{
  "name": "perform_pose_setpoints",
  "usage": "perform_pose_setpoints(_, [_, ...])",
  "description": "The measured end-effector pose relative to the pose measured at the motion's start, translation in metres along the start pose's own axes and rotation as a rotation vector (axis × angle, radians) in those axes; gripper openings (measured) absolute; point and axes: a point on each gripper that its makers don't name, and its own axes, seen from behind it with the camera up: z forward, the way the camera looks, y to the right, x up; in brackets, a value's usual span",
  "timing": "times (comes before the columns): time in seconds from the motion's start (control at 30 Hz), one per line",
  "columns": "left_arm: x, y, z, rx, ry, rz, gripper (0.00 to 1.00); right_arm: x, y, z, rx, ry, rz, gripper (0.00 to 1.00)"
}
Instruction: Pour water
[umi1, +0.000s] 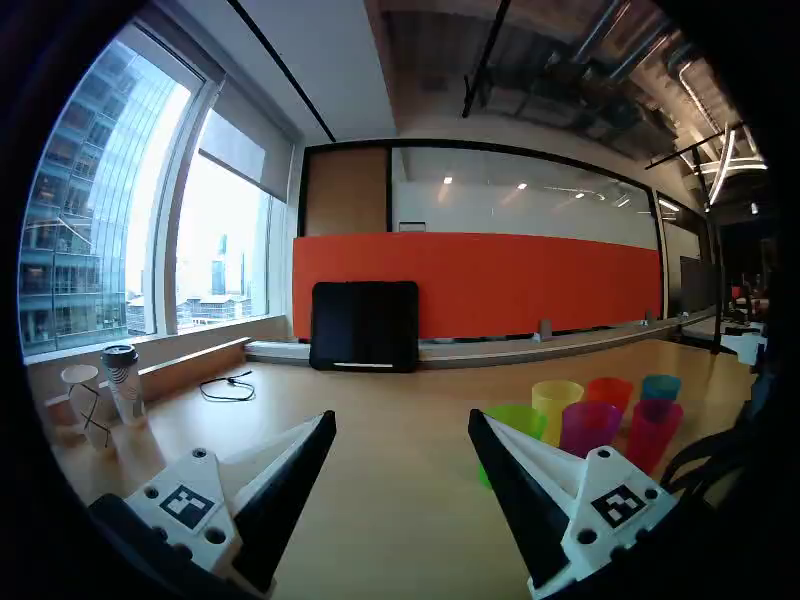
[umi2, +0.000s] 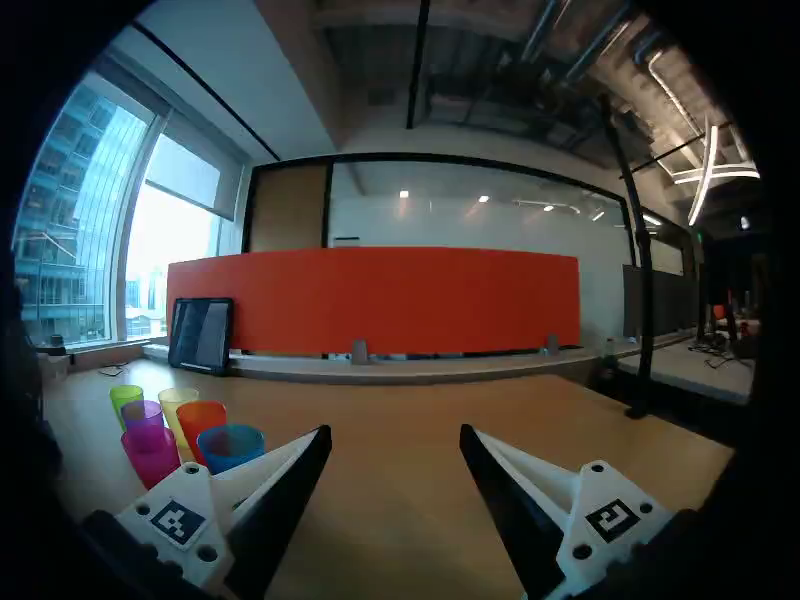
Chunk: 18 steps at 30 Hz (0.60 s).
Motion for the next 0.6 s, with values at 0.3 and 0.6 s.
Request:
perform_pose_setpoints(0.3, [-0.0012,0.0007,0.0007,0.0,-0.001,-0.001,0.99,0.0017,-0.0005,0.0008,0.002,0.0,-0.001,0.99])
perform_pose_setpoints(0.6, [-0.0028,0.0074,0.0041,-0.022,-0.028,-0.017,0.99,0.0006,-0.0001,0.0022,-0.001,-0.006,-0.001,0.99])
